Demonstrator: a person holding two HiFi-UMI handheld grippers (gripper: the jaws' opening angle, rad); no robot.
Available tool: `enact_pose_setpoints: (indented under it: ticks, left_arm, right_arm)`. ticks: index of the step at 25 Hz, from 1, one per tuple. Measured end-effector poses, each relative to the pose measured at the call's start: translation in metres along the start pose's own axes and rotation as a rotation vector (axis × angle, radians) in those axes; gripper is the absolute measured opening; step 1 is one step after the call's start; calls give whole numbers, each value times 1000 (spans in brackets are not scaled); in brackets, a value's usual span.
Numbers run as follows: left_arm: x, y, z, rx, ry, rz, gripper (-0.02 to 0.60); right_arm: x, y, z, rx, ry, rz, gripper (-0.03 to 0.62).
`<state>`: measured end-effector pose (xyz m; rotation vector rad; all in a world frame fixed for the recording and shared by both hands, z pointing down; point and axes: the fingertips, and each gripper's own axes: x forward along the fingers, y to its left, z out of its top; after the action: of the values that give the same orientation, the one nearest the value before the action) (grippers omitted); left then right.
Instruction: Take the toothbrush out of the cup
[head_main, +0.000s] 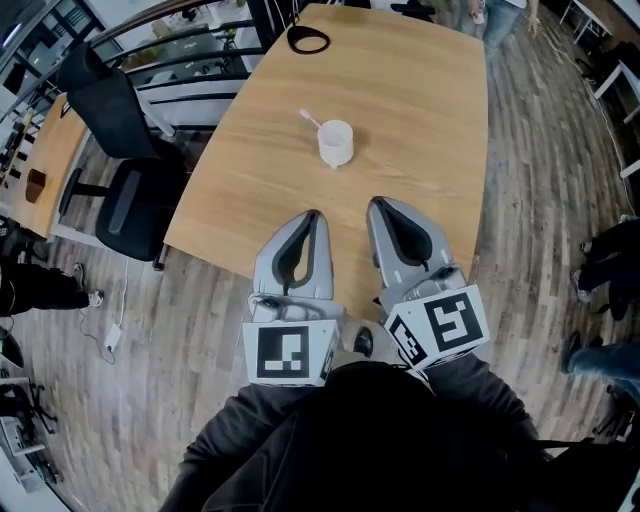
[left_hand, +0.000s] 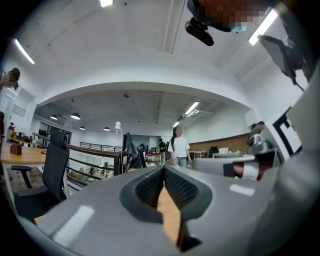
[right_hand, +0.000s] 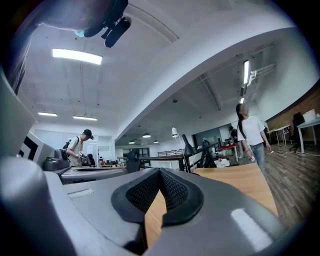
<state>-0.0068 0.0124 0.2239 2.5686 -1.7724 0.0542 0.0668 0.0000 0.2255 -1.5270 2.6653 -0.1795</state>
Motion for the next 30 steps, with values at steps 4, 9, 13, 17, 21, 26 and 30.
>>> enact_pose_setpoints:
  ticks: [4, 9, 13, 17, 21, 26, 30]
  left_arm:
    - [26, 21, -2, -12, 8, -1, 7]
    - [60, 54, -11, -38, 28, 0, 8]
    - [88, 71, -20, -56, 46, -12, 8]
    - [112, 88, -27, -79, 66, -22, 8]
    - [132, 101, -34, -98, 80, -31, 8]
    - [154, 119, -46, -117, 103, -43, 8]
    - [171, 137, -55, -124, 122, -43, 8]
  right_arm:
    - [32, -8, -1, -1, 12, -6, 2]
    - [76, -14, -11, 4, 43, -10, 0]
    - [107, -24, -19, 8, 62, -23, 0]
    - [136, -31, -26, 13, 89, -30, 0]
    - [162, -34, -29, 10, 103, -23, 0]
    - [193, -39, -37, 6, 118, -30, 0]
    - [219, -40, -45, 11, 135, -25, 2]
